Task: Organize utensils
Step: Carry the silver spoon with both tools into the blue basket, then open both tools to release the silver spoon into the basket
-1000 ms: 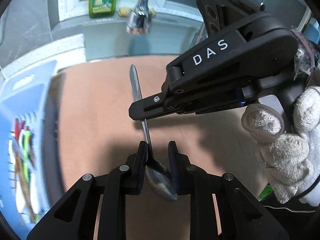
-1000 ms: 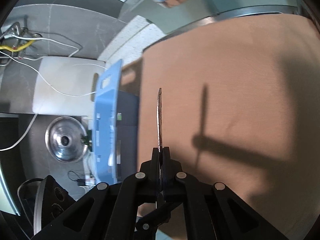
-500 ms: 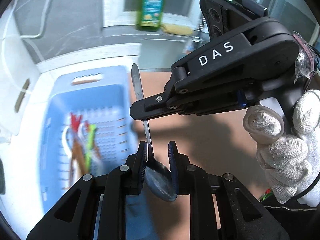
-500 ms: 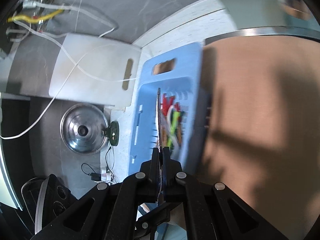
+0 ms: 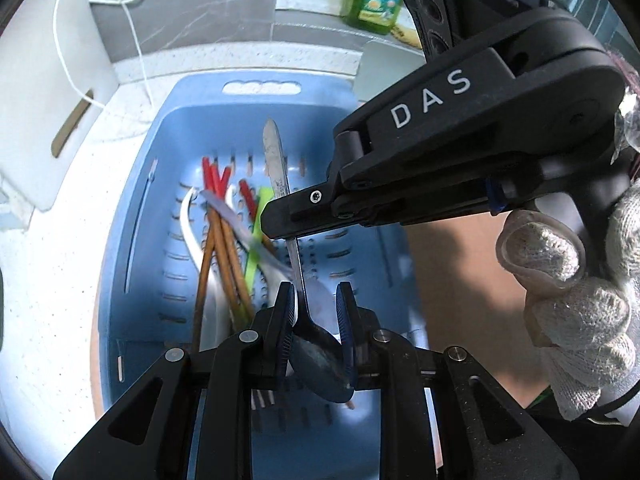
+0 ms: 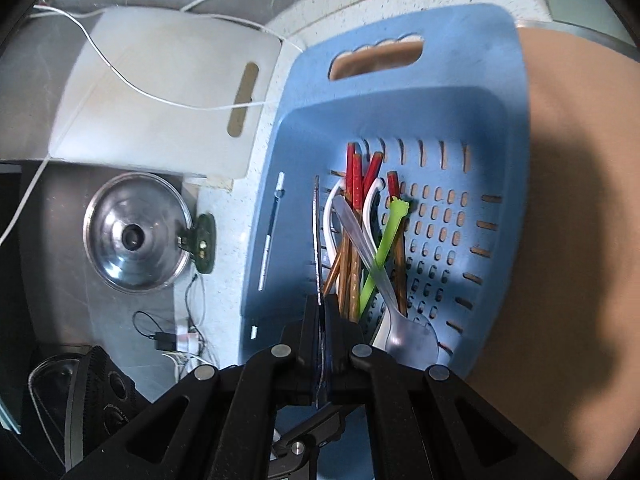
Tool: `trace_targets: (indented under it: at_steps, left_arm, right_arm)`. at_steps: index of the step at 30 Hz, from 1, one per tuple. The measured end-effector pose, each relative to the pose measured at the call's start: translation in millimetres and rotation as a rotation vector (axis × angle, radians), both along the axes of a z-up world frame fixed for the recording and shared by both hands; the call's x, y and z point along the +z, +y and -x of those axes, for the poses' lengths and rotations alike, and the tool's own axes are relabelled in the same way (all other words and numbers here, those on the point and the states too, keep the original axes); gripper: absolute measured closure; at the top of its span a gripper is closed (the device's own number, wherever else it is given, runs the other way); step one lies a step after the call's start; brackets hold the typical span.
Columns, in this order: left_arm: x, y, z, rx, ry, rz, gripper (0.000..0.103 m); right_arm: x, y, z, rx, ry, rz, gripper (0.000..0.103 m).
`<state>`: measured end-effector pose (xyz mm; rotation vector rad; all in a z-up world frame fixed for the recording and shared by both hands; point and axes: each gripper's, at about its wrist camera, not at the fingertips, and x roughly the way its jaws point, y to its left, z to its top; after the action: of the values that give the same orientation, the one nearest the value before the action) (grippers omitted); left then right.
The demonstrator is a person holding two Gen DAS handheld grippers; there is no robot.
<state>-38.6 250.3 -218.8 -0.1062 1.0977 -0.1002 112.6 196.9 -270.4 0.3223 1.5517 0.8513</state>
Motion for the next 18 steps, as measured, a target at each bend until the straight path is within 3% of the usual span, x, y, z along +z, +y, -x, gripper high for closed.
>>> trace_targets:
  at_steps: [18]
  left_arm:
    - [-23, 7, -12, 0.037, 0.046, -0.035, 0.083]
  right_arm:
    - [-17, 27, -5, 0.074, -0.032, 0.082, 0.101]
